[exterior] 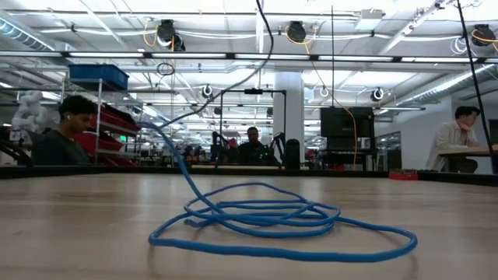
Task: Coil cords
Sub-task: Uncoil the blue wire from the spool
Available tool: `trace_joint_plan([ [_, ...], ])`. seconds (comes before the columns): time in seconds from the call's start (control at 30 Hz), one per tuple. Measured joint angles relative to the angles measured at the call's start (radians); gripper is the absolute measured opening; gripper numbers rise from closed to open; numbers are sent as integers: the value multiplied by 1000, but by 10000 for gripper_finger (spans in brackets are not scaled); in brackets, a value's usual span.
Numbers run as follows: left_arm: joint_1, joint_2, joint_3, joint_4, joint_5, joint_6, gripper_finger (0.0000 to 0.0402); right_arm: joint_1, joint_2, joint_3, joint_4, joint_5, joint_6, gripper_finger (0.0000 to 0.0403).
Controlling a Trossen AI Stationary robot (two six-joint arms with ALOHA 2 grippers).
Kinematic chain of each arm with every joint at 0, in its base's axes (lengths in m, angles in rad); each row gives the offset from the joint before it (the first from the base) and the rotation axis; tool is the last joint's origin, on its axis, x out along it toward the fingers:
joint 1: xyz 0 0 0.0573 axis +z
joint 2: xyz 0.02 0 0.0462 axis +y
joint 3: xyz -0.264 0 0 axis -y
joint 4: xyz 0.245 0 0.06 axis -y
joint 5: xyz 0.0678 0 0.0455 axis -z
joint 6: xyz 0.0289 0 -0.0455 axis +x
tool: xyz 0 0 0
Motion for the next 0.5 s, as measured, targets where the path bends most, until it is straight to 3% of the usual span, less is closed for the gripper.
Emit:
trace_joint_plan([
  [0.17,-9,-5,0,1,74,-1,2,-9,-28,0,-112,6,76,0],
  [0.5,-24,-5,0,-1,79,19,2,-8,-107,0,-352,5,206,0],
])
